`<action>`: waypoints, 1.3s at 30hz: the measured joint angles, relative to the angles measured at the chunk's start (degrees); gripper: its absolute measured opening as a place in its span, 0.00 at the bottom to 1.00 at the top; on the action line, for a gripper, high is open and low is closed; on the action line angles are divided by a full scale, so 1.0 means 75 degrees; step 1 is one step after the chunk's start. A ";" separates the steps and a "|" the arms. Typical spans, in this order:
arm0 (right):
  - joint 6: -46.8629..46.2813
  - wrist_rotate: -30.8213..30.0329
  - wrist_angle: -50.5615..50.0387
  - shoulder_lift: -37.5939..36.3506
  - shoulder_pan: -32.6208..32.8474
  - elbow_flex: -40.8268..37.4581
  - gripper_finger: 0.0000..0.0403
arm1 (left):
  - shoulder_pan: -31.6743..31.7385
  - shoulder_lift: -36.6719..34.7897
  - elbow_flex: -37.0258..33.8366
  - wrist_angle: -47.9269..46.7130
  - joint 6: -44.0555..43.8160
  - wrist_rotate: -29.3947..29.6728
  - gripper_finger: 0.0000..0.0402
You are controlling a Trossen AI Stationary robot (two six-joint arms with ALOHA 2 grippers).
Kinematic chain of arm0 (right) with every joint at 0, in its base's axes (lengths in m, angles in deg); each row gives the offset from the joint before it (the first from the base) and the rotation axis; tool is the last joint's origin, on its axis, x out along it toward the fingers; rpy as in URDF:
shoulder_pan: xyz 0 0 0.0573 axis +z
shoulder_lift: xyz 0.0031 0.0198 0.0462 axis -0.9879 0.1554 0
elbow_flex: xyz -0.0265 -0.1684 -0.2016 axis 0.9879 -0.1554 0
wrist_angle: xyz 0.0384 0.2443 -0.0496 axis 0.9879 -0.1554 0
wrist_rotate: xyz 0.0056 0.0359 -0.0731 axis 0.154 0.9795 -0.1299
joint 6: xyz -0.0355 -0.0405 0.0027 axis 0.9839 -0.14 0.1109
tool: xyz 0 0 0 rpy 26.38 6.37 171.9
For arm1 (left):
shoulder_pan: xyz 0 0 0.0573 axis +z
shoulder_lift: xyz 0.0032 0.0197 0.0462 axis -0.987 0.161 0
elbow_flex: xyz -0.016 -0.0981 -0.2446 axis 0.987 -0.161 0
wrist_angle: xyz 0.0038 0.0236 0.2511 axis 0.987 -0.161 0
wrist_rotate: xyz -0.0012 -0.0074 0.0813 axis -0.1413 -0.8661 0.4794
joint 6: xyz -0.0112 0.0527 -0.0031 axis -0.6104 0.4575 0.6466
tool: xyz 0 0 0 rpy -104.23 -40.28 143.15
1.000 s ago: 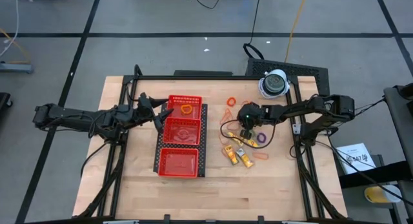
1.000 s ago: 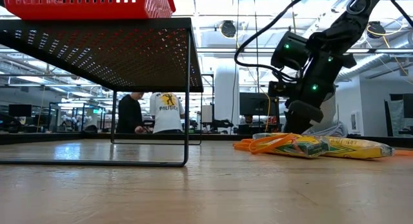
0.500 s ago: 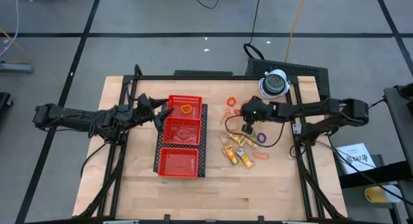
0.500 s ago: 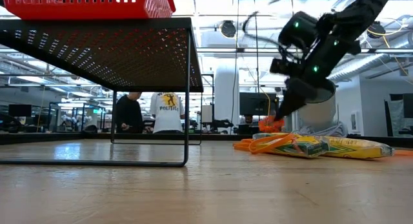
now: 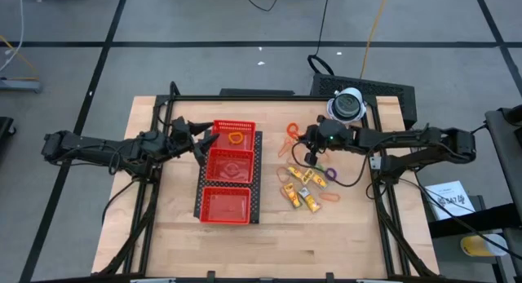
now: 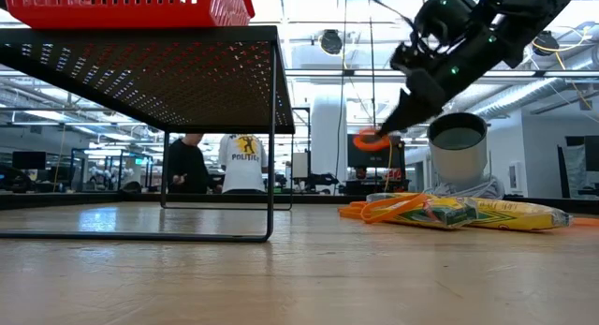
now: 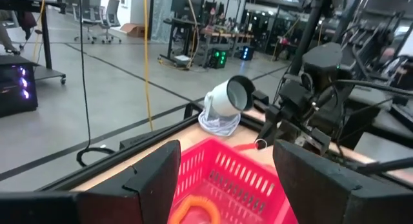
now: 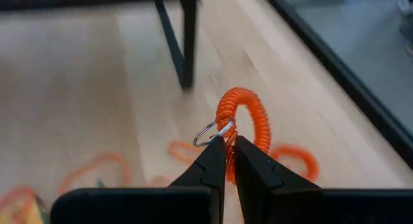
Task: Pick & Place Office Desk Supplies
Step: Put the orange spring keychain into the top red basket on the shelf
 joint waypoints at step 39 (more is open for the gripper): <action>-0.0029 0.3248 0.4126 -0.0004 0.0950 0.0012 0.03 | -0.0029 0.6301 0.3337 0.2528 0.3421 -0.3010 0.63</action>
